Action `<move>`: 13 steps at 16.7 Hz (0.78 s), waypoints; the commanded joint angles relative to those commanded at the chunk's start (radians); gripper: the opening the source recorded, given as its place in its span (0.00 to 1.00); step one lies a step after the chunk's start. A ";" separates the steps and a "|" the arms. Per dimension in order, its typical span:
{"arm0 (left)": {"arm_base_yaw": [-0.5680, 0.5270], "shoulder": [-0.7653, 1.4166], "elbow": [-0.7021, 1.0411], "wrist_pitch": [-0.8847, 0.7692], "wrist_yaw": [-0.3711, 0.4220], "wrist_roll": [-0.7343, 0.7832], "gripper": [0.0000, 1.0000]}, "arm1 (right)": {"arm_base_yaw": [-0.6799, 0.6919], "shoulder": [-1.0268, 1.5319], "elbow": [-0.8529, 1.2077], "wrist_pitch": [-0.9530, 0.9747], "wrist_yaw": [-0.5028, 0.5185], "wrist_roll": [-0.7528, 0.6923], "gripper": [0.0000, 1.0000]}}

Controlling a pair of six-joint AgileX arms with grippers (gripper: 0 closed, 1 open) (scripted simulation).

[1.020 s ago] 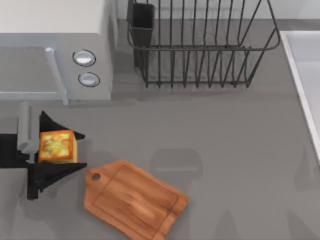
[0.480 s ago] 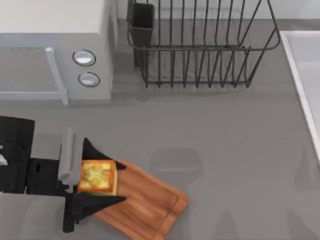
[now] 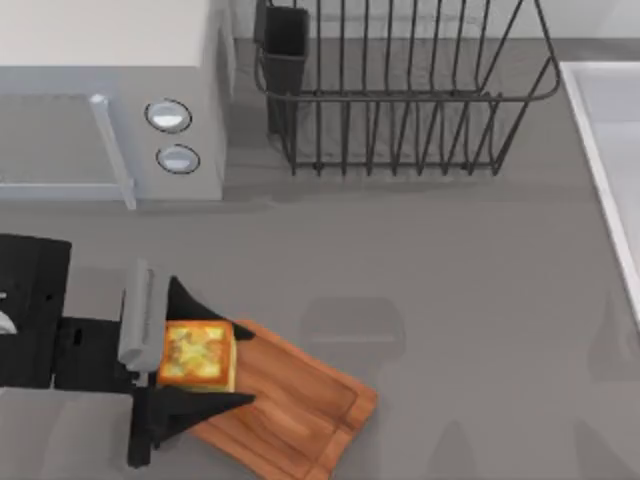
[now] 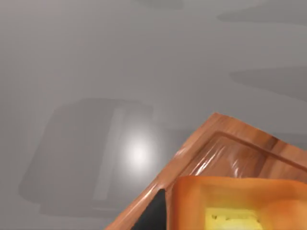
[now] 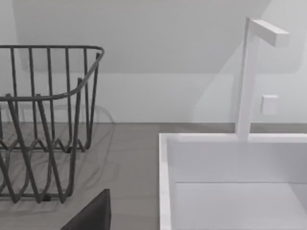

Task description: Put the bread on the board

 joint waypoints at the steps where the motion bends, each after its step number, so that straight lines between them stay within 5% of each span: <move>1: -0.003 -0.001 0.004 0.013 0.002 -0.004 0.00 | 0.000 0.000 0.000 0.000 0.000 0.000 1.00; 13: -0.133 0.054 0.040 0.362 0.011 -0.168 0.00 | 0.000 0.000 0.000 0.000 0.000 0.000 1.00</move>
